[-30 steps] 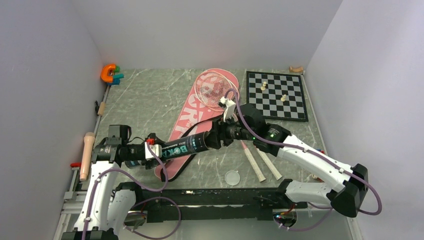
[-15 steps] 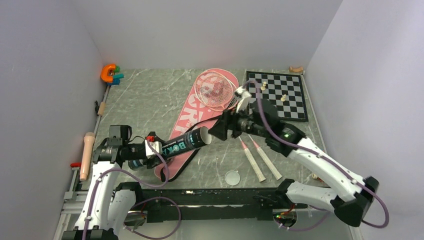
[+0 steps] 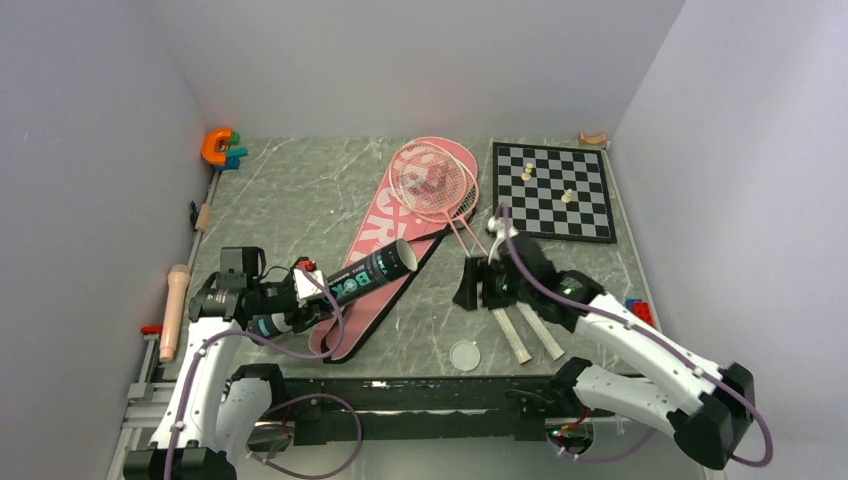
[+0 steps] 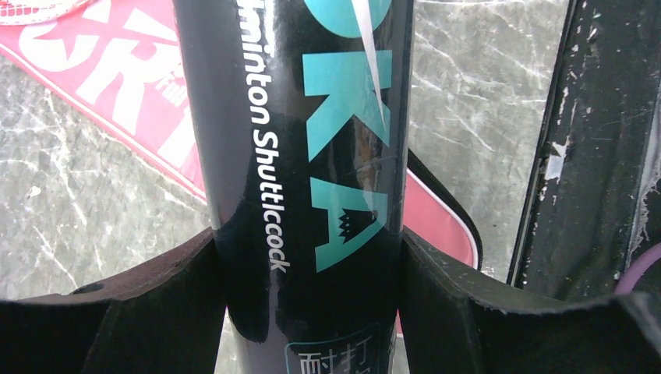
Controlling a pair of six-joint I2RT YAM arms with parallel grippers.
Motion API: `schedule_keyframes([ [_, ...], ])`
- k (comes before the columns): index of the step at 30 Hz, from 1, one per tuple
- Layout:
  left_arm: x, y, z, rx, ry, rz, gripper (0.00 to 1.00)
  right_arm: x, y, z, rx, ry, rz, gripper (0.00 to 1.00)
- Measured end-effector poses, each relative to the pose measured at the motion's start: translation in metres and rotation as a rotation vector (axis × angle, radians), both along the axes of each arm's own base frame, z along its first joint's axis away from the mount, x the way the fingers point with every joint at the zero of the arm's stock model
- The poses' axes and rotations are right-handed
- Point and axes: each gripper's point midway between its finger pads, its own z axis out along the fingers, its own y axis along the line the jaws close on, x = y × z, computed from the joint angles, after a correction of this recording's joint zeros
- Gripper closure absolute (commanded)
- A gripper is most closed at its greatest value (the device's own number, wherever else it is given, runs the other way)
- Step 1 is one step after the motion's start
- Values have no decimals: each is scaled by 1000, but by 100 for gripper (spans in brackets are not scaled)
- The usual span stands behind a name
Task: Pack up the badminton gear
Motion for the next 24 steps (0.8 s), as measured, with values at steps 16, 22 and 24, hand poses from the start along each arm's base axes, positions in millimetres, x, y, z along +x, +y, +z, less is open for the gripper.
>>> schedule_keyframes([
  [16, 14, 11, -5, 68, -33, 43, 85, -83, 25, -117, -226, 263, 117, 39],
  [22, 24, 18, -14, 101, -17, 69, 86, -94, 25, -153, -387, 263, 127, 47],
  [24, 26, 20, -17, 106, -4, 76, 85, -96, 25, -162, -429, 259, 123, 51],
])
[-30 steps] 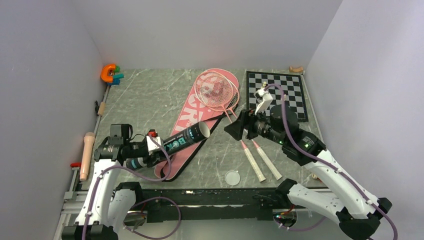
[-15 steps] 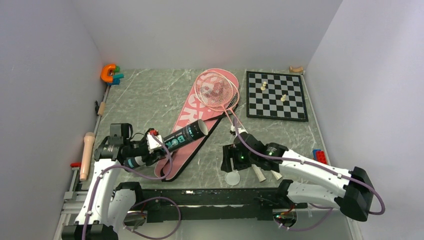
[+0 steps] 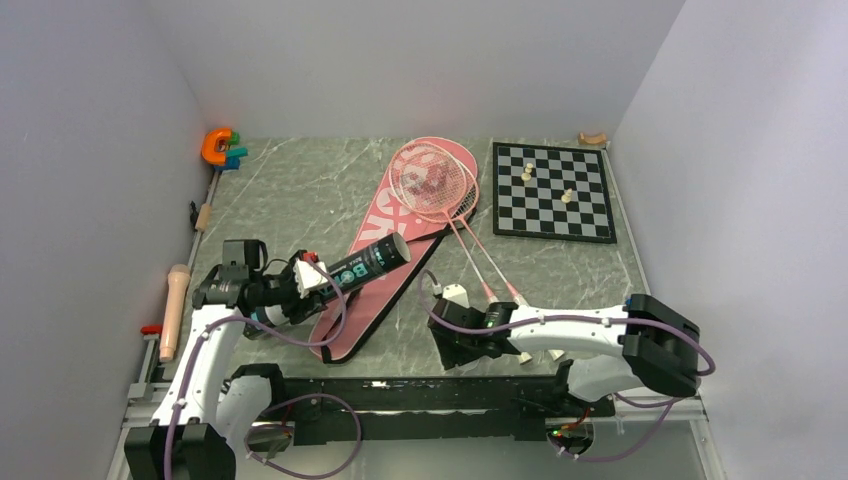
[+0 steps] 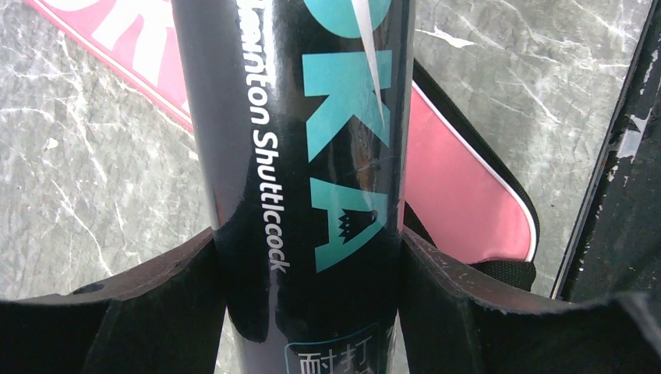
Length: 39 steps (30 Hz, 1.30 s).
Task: Pack up the badminton gear
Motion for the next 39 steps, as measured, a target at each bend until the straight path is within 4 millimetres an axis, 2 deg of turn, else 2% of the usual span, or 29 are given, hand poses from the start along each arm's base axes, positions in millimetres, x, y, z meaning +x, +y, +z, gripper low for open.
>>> schedule_keyframes([
  [4, 1, 1, 0, 2, 0, 6, 85, 2, 3, -6, -28, -23, -11, 58],
  [10, 1, 2, 2, 3, -13, 5, 85, 7, 8, -7, -35, -51, -28, 81],
  [16, 1, 1, 4, 3, -21, 4, 85, 9, 8, -8, -41, -63, -39, 100],
  [21, 0, 1, 4, 0, -20, 2, 85, 13, 3, -2, -65, -86, -41, 100],
  [23, 0, 0, 4, -3, -23, -4, 85, 18, 3, 16, -47, -115, -36, 100],
  [25, 0, -1, 5, -6, -25, -9, 85, 27, 12, 54, 45, -163, -29, 100],
  [26, -1, -1, 5, -6, -26, -13, 85, 34, 17, 76, 106, -194, -28, 100],
  [28, -3, -3, 6, -10, -26, -31, 86, 51, 23, 134, 264, -274, -37, 100],
  [30, -7, -6, 9, -17, -26, -58, 86, 66, 21, 192, 419, -360, -44, 100],
  [31, -10, -8, 12, -22, -29, -81, 86, 71, 18, 217, 475, -401, -44, 100],
  [32, -13, -9, 14, -25, -33, -101, 86, 74, 16, 233, 511, -428, -38, 100],
  [34, -19, -13, 19, -32, -44, -149, 86, 75, 18, 264, 584, -472, 9, 100],
  [35, -22, -15, 21, -37, -49, -172, 87, 73, 21, 272, 605, -480, 35, 100],
  [37, -29, -18, 24, -43, -57, -212, 87, 67, 31, 283, 642, -476, 113, 100],
  [39, -36, -21, 26, -50, -60, -250, 87, 61, 40, 285, 668, -462, 175, 100],
])
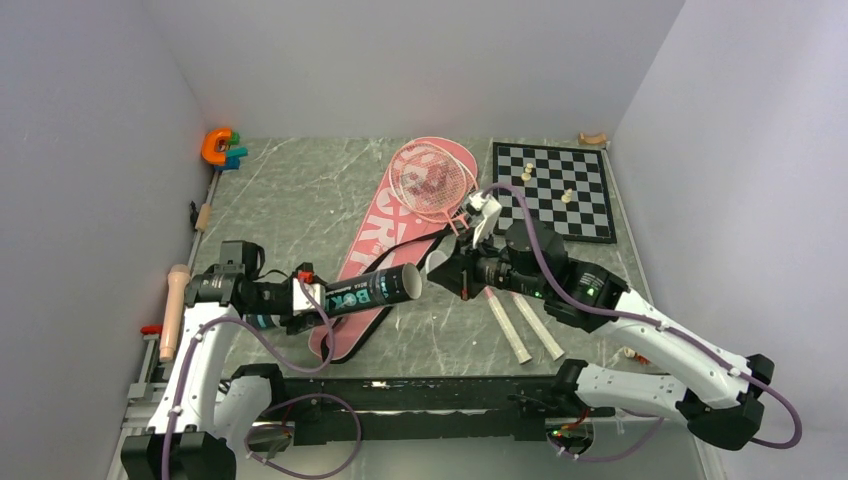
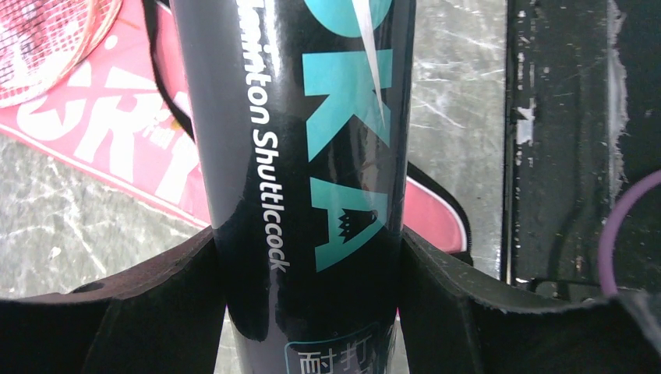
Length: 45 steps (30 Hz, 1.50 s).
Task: Pack up the badminton gear
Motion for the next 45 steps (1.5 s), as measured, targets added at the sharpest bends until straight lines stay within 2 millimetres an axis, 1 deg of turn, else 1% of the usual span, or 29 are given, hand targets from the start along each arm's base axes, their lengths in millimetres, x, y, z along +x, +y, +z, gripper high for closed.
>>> schedule_keyframes([
  [3, -9, -3, 0, -8, 9, -34, 87, -11, 12, -2, 13, 9, 98, 100],
  [8, -15, -5, 0, -20, 12, -57, 87, -27, 22, 13, 94, -15, 208, 100],
  [10, -14, -6, 1, -24, 11, -58, 87, -32, 24, 16, 113, -19, 238, 100],
  [15, -15, -7, 3, -34, 3, -59, 87, -39, 31, 11, 133, -7, 296, 100],
  [20, -14, -8, 8, -44, -19, -59, 87, -42, 35, 2, 136, 15, 319, 100],
  [24, -14, -9, 8, -48, -22, -60, 87, -42, 36, -1, 141, 18, 322, 100],
  [35, -17, -9, 8, -48, -12, -63, 87, -45, 45, 4, 206, 26, 380, 100],
  [41, -17, -9, 7, -48, -12, -65, 87, -48, 45, 5, 240, 34, 417, 100],
  [45, -18, -9, 7, -46, -16, -67, 87, -48, 44, 2, 263, 55, 442, 100],
])
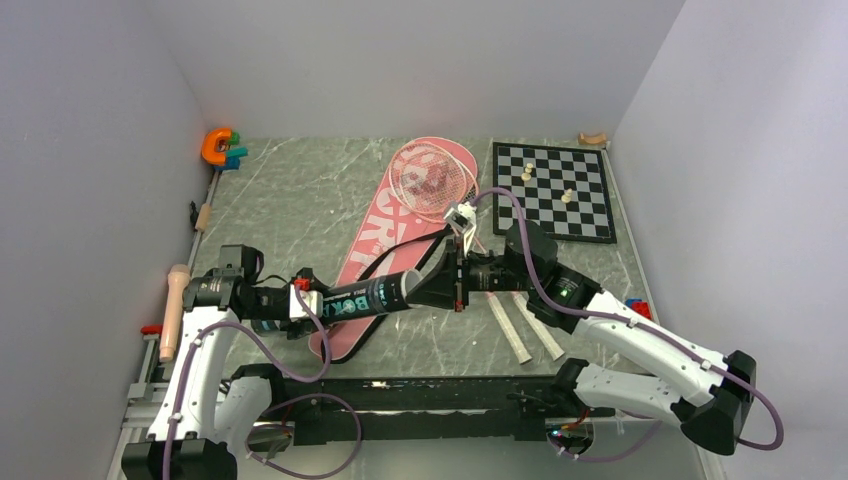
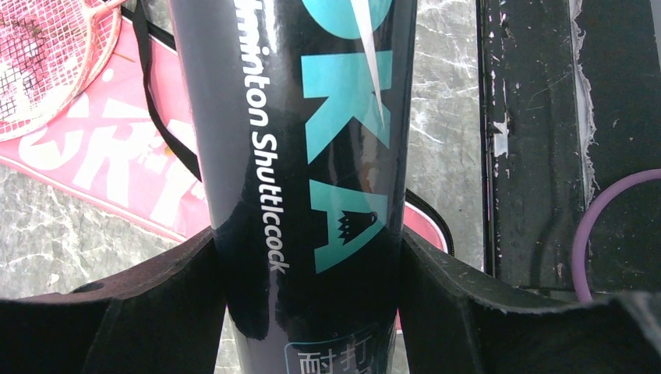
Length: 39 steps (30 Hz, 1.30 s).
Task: Pack up the badminton gear
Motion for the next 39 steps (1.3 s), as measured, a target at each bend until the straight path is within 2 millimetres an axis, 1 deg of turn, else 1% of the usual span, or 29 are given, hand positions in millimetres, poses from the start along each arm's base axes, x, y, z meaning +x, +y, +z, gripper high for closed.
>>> schedule_keyframes([
  [1, 0, 0, 0, 0, 0, 0, 87, 0, -1, -1, 3, 7, 7, 100],
  [2, 0, 0, 0, 0, 2, -1, 87, 0, -1, -1, 5, 12, 14, 96],
  [4, -1, 0, 0, 0, 4, 0, 87, 0, -2, -1, 8, 23, 25, 81],
  [6, -1, 0, 0, -1, 4, 0, 87, 1, -2, -2, 6, 35, 29, 70],
  [9, -1, -1, 1, -4, -2, -3, 87, 2, -3, -2, 7, 40, 30, 57],
  [13, -2, 0, 1, -3, -1, -2, 87, 1, -4, 0, 12, 49, 37, 49],
  [14, -2, 0, 1, -3, 0, -2, 87, 1, -4, 0, 14, 50, 38, 49],
  [17, -3, 0, 1, -6, 4, -3, 87, 3, -6, 2, 18, 51, 34, 51],
  [19, -4, -1, 1, -11, 5, -5, 87, 7, -9, 3, 20, 49, 18, 57],
  [20, -4, -2, 2, -14, 6, -6, 87, 10, -11, 3, 19, 49, 6, 63],
  [22, -5, -2, 2, -15, 6, -7, 87, 16, -17, 5, 21, 41, -22, 87],
  [23, -5, -2, 2, -15, 4, -7, 87, 20, -20, 6, 23, 35, -38, 96],
  [24, -5, -2, 3, -16, 4, -7, 87, 22, -23, 8, 23, 30, -51, 100],
  [29, -6, -3, 3, -23, 7, -7, 87, 31, -26, 9, 13, 36, -90, 100],
  [34, -5, -3, 4, -27, 16, 1, 86, 33, -25, 3, -7, 53, -99, 100],
  [39, -1, -3, 6, -35, 12, 14, 86, 34, -24, 2, -9, 58, -101, 100],
])
